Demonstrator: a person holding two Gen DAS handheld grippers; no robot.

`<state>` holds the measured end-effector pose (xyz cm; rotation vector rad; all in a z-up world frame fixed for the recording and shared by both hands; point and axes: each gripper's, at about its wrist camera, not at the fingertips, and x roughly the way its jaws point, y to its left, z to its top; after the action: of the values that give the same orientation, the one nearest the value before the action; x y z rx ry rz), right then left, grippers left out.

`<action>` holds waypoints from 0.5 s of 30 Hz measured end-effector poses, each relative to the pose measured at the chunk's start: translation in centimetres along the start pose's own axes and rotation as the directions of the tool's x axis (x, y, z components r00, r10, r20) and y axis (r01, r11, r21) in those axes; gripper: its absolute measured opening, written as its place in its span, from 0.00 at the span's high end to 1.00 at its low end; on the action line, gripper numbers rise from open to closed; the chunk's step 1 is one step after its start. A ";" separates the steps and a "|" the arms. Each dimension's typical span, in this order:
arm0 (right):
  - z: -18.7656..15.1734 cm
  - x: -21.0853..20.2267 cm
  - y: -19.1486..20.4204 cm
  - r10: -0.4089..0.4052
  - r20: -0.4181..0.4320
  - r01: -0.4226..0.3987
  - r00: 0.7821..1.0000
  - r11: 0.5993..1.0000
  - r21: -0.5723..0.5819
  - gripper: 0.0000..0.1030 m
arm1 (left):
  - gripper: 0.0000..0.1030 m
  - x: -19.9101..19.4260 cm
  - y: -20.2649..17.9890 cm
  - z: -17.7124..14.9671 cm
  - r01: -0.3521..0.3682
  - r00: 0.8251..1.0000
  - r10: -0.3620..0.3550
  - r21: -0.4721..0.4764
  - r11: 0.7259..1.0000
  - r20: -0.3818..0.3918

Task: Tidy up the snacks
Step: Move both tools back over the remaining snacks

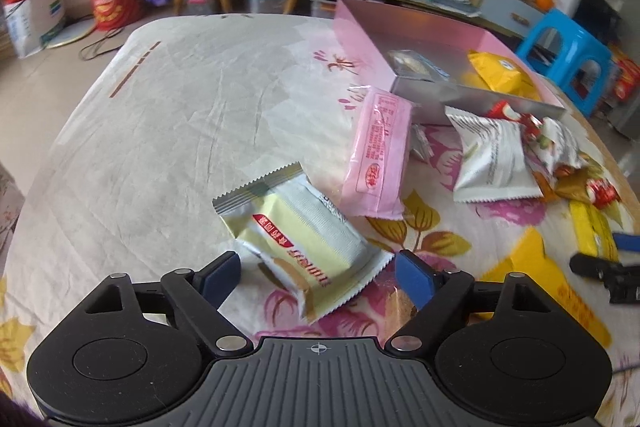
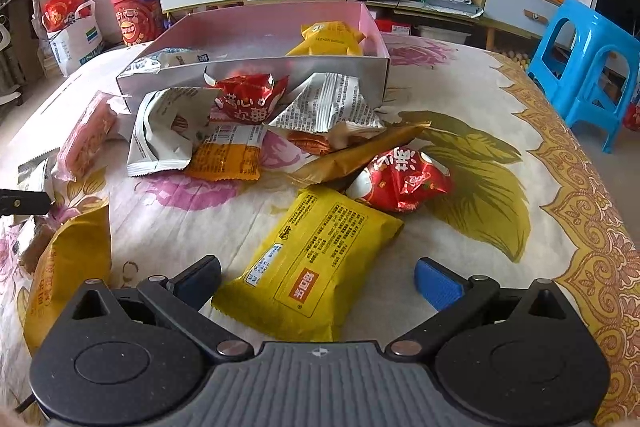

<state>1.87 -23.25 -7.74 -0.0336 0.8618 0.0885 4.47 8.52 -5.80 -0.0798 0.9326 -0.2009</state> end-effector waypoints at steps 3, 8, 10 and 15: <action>0.0 0.0 -0.1 0.000 -0.012 0.000 1.000 1.000 0.000 0.07 | 0.18 -0.4 0.8 -0.4 0.011 1.000 -0.011 0.007 1.000 0.005; 0.3 0.1 0.0 -0.006 -0.031 0.006 1.000 1.000 0.003 0.07 | 0.15 -0.8 1.6 -0.3 0.046 0.999 -0.047 -0.069 0.997 -0.013; 0.5 0.2 0.1 -0.010 -0.043 0.010 0.999 1.000 0.007 0.07 | 0.15 -0.6 1.4 0.0 0.054 0.998 -0.056 -0.093 0.994 -0.022; 0.7 0.3 0.1 -0.011 -0.062 0.012 0.998 1.000 0.009 0.07 | 0.15 0.0 0.7 0.7 0.039 0.999 -0.043 -0.143 0.989 -0.025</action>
<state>2.60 -23.10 -7.47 -0.0323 0.9234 0.0729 5.06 9.16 -5.48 -0.2293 0.9730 -0.1737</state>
